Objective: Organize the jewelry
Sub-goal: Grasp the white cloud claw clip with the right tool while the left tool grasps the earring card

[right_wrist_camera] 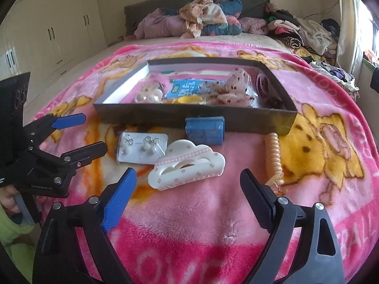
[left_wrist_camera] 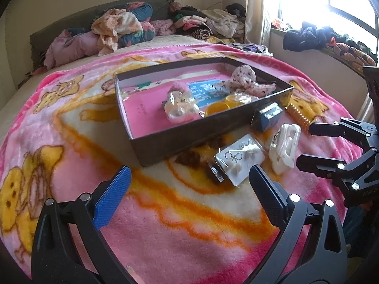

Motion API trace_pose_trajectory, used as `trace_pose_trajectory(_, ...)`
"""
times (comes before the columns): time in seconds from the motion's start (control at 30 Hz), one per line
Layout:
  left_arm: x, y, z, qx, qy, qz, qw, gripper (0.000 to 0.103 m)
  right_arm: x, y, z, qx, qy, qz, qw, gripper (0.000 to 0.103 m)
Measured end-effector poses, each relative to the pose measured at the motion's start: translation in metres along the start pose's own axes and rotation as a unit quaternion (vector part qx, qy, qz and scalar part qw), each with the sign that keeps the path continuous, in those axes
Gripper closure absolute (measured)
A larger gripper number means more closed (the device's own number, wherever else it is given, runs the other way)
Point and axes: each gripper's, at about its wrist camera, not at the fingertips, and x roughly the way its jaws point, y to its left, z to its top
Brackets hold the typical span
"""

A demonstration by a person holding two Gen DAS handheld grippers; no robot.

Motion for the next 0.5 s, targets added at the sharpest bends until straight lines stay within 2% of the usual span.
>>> trace_pose_trajectory(0.2, 0.011, -0.003, 0.000, 0.005, 0.012, -0.015, 0.9998, 0.014, 0.014, -0.001, 0.003, -0.009, 0.012, -0.001, 1.000, 0.017)
trace_pose_trajectory(0.33, 0.019, -0.005, 0.000, 0.000, 0.021, -0.028, 0.9994, 0.026, 0.022, -0.004, 0.004, -0.014, 0.018, 0.000, 1.000, 0.017)
trace_pose_trajectory(0.43, 0.023, -0.006, 0.001, -0.002, 0.024, -0.036, 0.9991, 0.028, 0.025, -0.006, 0.004, -0.012, 0.020, 0.007, 1.000, 0.017)
trace_pose_trajectory(0.5, 0.025, -0.007, 0.001, -0.004, 0.025, -0.041, 0.9988, 0.028, 0.026, -0.007, 0.003, -0.013, 0.020, 0.012, 1.000, 0.030)
